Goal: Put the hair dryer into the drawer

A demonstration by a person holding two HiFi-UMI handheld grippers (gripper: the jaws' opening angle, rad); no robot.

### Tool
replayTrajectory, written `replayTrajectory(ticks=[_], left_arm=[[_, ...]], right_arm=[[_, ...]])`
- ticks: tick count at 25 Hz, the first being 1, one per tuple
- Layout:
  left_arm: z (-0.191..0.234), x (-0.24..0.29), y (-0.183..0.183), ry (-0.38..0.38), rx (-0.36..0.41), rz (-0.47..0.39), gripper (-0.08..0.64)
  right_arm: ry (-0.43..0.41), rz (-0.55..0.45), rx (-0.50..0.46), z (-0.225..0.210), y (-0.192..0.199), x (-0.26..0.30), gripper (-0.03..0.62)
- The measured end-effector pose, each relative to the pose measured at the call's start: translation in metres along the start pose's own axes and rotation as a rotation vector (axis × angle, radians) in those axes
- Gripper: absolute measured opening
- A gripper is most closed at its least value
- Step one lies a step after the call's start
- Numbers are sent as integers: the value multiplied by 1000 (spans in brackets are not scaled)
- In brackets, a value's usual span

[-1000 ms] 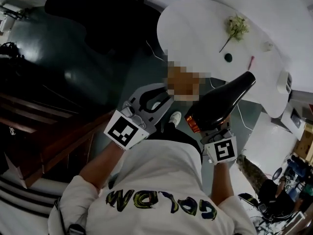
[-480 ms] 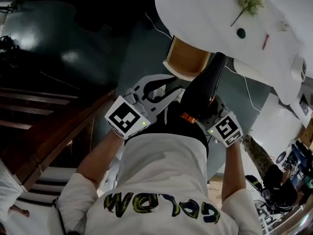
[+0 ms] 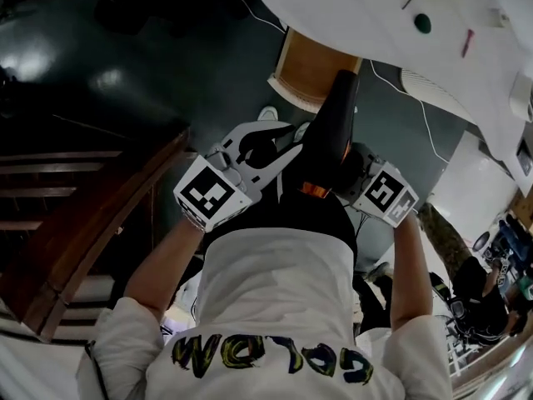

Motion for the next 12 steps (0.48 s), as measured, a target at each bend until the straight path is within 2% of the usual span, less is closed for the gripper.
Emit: replayTrajectory(ticks=[5, 12], left_arm=[[5, -10, 20, 6, -19, 45, 103], [22, 6, 39, 18, -20, 76, 81]], right_arm=[[-76, 74, 22, 2, 6, 16, 249], [-190, 179, 72, -27, 15, 27, 249]])
Point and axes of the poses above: the fingertips, and each gripper's own axes: x forward along the fingers, z to its left, y out of its underside, the point moved 6 cm from there along -x, backward along the fingers, and after that the axes turned 5 degrees about x, right-handed, at the moved point
